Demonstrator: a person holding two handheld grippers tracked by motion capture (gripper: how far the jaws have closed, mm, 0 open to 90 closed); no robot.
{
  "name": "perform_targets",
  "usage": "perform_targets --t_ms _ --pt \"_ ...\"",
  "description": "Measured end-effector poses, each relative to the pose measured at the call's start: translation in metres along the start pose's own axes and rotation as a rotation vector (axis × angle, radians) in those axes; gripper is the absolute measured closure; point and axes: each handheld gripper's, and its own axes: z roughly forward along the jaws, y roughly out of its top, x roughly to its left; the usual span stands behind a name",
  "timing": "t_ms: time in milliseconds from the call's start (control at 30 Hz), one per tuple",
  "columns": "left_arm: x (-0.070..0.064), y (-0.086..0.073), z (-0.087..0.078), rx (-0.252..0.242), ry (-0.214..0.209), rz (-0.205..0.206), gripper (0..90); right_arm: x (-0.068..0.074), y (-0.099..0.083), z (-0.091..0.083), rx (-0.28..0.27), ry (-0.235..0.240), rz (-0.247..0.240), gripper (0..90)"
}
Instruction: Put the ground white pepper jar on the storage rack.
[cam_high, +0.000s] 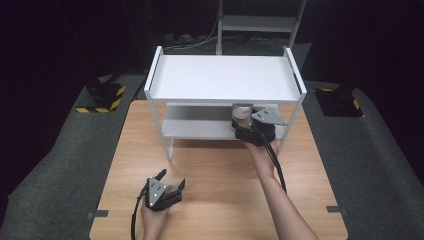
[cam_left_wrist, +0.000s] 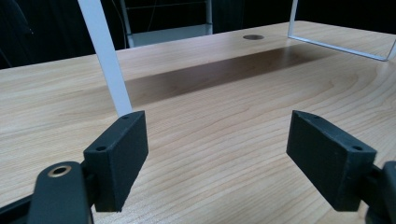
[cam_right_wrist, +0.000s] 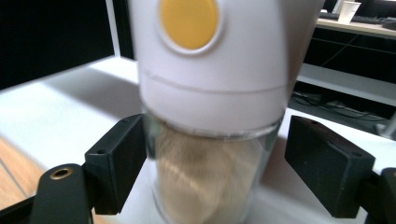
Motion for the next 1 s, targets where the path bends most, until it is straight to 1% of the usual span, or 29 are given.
perform_targets --t_ms 33,100,133,167,200,233,267,300,333,367,433,467,500,533,567,633,733,767,800,867,900,933,967,1000 --pt "0.0 0.0 0.0 0.0 0.0 0.0 20.7 0.0 0.0 0.0 0.0 0.0 0.0 20.5" --pt "0.0 0.0 0.0 0.0 0.0 0.0 20.7 0.002 0.003 -0.007 0.015 -0.005 -0.033 20.7" --pt "-0.001 0.0 0.0 0.0 0.0 0.0 20.7 0.002 0.004 -0.015 0.017 -0.003 -0.047 21.7" --pt "-0.001 0.0 0.0 0.0 0.001 0.001 20.7 0.002 0.004 -0.015 0.017 -0.003 -0.047 21.7" --pt "-0.001 0.0 0.0 0.0 0.001 0.001 20.7 0.0 0.004 -0.022 0.016 0.004 -0.042 22.3" --pt "-0.001 0.0 0.0 0.0 0.001 0.001 20.7 0.0 0.004 -0.022 0.016 0.004 -0.042 22.3" --pt "-0.001 0.0 0.0 0.0 0.002 0.0 20.7 -0.003 0.005 -0.032 0.013 0.014 -0.036 23.6" --pt "-0.001 0.0 0.0 0.0 0.002 0.0 20.7 -0.003 0.005 -0.032 0.013 0.014 -0.036 23.6" --pt "-0.001 0.0 0.0 -0.001 0.003 -0.003 20.6 -0.006 0.006 -0.041 0.017 0.024 -0.025 23.9" --pt "-0.001 0.0 0.0 -0.001 0.003 -0.003 20.6 -0.006 0.006 -0.041 0.017 0.024 -0.025 23.9" --pt "-0.001 0.0 -0.001 0.001 0.003 0.001 20.5 -0.009 0.007 -0.049 0.026 0.039 -0.014 24.2" --pt "-0.001 0.0 -0.001 0.0 0.005 -0.001 20.1 -0.011 0.007 -0.057 0.032 0.055 -0.022 24.9" --pt "-0.001 0.0 -0.001 0.0 0.005 -0.001 20.0 -0.011 0.007 -0.057 0.032 0.055 -0.022 24.9" --pt "-0.001 0.0 -0.001 0.001 0.009 -0.002 19.8 -0.012 0.007 -0.065 0.041 0.066 -0.027 25.5" --pt "-0.001 0.0 -0.001 0.001 0.009 -0.002 19.6 -0.012 0.007 -0.069 0.046 0.073 -0.032 25.5" --pt "-0.001 0.0 -0.001 0.002 0.008 -0.003 19.5 -0.012 0.007 -0.072 0.051 0.076 -0.033 25.9" --pt "-0.002 0.0 -0.001 0.004 0.007 0.002 19.5 -0.009 -0.001 -0.089 0.047 0.069 -0.066 26.2" --pt "-0.002 0.0 -0.001 0.004 0.007 0.002 19.6 -0.009 -0.001 -0.089 0.047 0.069 -0.066 26.2" --pt "-0.002 0.0 -0.001 0.003 0.006 0.002 19.6 -0.008 -0.004 -0.093 0.05 0.067 -0.073 26.3" --pt "-0.002 0.0 -0.001 0.005 0.005 0.003 19.6 -0.009 -0.013 -0.1 0.059 0.073 -0.064 26.5" --pt "-0.002 0.0 -0.001 0.005 0.005 0.003 19.6 -0.009 -0.013 -0.1 0.059 0.073 -0.064 26.5" --pt "-0.002 0.0 0.0 0.006 0.006 0.006 19.6 -0.009 -0.022 -0.105 0.054 0.069 -0.057 27.4" --pt "-0.002 0.0 0.0 0.006 0.006 0.006 19.6 -0.009 -0.022 -0.105 0.054 0.069 -0.057 27.4" --pt "-0.002 0.0 -0.001 0.006 0.006 0.004 19.6 -0.007 -0.031 -0.109 0.052 0.068 -0.058 28.1"
